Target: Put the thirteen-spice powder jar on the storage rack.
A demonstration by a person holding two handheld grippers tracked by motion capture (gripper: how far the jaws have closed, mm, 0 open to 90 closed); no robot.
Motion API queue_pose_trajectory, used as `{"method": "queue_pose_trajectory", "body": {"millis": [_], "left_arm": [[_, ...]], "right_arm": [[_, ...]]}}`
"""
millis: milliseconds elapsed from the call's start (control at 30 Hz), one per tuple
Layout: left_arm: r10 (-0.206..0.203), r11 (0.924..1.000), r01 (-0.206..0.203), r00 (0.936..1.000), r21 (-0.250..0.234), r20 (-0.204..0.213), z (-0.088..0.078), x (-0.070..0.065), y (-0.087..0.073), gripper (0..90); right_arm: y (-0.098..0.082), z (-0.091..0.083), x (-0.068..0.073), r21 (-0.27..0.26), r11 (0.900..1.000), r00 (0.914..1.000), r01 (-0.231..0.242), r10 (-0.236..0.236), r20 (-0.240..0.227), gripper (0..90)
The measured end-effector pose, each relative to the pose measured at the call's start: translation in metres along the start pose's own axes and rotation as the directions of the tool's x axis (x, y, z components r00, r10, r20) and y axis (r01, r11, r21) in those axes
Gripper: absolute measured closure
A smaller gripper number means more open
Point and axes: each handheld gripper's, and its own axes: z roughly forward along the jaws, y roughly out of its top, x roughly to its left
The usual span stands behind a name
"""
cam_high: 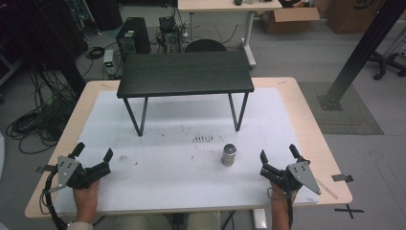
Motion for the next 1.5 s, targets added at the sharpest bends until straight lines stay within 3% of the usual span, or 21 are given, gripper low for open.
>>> {"method": "queue_pose_trajectory", "body": {"millis": [967,1167,1500], "left_arm": [[-0.001,1.0000,0.001,1.0000,-0.004,0.000,0.000,0.000,0.000,0.7],[-0.001,1.0000,0.001,1.0000,-0.003,0.000,0.000,0.000,0.000,0.7],[-0.003,1.0000,0.003,1.0000,-0.005,0.001,0.000,0.000,0.000,0.7]], "right_arm": [[0.001,0.000,-0.001,0.003,1.000,1.0000,-0.008,0.008,-0.003,0.0],[0.005,-0.002,-0.005,0.010,0.999,0.9989,-0.044,0.044,-0.014,0.0],[0.031,-0.003,0.005,-0.005,0.999,0.9941,-0.047,0.046,-0.098,1.1]]}}
